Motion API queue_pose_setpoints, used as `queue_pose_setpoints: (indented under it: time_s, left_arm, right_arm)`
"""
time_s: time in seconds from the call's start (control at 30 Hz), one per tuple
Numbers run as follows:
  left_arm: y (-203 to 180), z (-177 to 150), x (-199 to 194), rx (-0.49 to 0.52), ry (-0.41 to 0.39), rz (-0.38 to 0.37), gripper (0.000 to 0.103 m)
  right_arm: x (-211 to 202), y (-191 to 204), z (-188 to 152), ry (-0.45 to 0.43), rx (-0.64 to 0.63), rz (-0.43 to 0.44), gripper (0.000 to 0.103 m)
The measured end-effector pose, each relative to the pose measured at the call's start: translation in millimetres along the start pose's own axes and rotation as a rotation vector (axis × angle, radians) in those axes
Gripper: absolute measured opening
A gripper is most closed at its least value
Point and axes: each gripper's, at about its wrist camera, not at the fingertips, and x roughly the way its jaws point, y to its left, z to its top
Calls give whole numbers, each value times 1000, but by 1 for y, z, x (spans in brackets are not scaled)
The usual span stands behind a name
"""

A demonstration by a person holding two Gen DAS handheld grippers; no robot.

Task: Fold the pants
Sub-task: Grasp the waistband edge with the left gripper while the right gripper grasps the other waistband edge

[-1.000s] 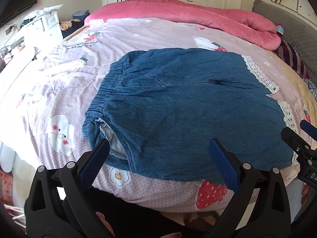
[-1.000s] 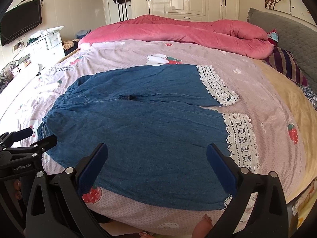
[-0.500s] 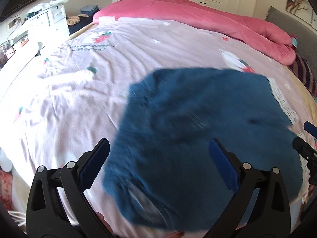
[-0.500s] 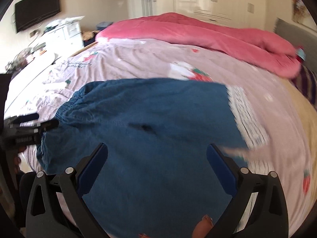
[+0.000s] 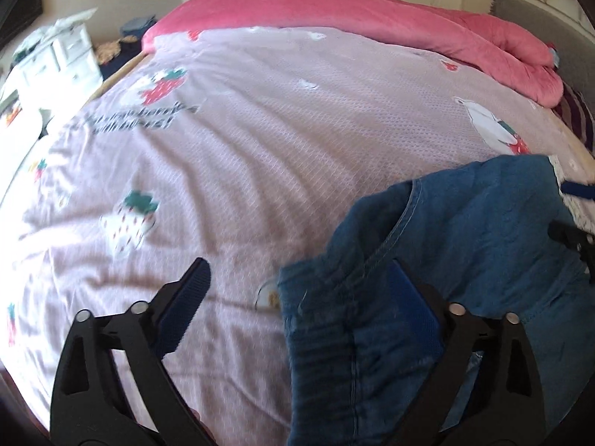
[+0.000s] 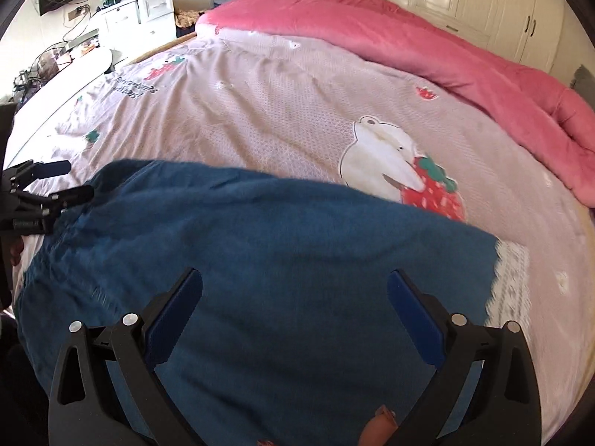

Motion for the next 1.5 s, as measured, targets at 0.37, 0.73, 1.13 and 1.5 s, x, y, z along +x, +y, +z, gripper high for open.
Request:
queue_pose_setpoints:
  time_s: [0.37, 0.73, 1.13, 1.5]
  left_arm:
    - [-18, 10, 36, 132, -8, -92, 5]
    - [14, 16, 4, 29, -163, -219, 5]
    - [20, 10, -28, 5, -221, -268, 5]
    - [4, -31, -113, 73, -379, -285, 5]
  right_arm:
    - [34, 14, 40, 34, -160, -6, 99]
    - [71, 46, 74, 71, -296, 43, 74]
    - [20, 54, 60, -27, -233, 127, 7]
    - [-98, 67, -5, -217, -157, 174, 6]
